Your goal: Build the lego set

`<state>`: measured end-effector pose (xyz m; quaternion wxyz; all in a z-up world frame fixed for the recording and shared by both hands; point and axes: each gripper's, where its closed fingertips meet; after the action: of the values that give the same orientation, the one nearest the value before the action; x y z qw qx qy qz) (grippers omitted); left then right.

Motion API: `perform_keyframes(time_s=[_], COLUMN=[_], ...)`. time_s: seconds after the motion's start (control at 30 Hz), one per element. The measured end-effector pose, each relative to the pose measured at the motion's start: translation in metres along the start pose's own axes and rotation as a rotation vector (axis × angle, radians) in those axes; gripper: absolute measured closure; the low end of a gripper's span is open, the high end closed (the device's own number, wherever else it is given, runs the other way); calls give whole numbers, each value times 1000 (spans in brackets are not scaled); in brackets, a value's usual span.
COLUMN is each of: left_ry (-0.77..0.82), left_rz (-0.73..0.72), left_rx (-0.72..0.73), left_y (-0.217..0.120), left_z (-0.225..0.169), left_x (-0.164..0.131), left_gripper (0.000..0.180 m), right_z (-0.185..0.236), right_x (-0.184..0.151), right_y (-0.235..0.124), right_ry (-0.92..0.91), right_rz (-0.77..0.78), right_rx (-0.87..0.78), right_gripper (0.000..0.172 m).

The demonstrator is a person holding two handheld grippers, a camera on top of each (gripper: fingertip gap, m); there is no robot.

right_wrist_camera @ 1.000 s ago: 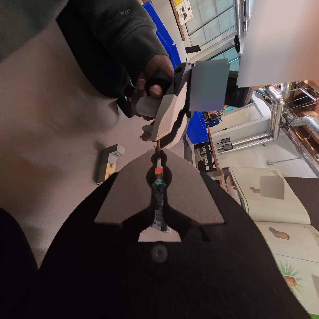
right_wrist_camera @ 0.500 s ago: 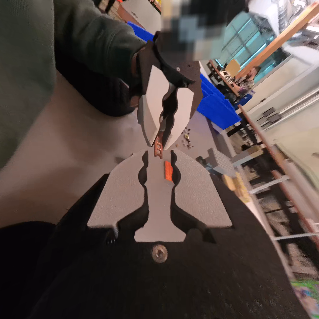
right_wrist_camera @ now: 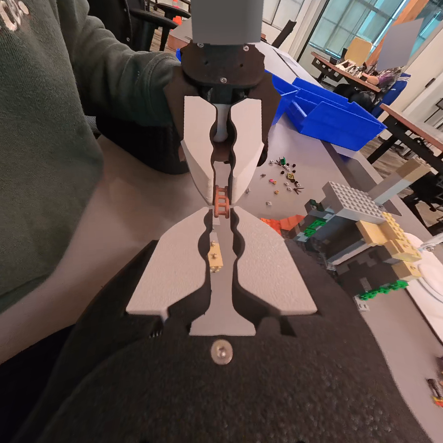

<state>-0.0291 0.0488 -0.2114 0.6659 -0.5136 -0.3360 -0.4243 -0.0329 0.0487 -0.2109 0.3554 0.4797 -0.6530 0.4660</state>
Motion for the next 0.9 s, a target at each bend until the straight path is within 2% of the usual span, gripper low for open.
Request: perform_keyframes(time_s=[0.47,0.9], left_ry=[-95,-181], left_rz=[32,159], left_rx=[-50,-77], left_y=[3,9], left_z=[-3,-4], left_x=[-11,-42], left_gripper=[169,162], right_z=[1,4], right_x=[-9,-49], right_y=[3,9], right_ry=[14,52], right_rz=[18,164], right_rx=[18,120], right_gripper=[161,161])
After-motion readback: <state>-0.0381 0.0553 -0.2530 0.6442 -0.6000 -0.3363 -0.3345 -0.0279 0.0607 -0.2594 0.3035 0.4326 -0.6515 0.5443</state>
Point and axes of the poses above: each gripper's, where its closed fingertips meet, y out along the fingers, x out of its top, z = x × y across the jaws, and after that the axes turned 1 degree about -z, right-handed
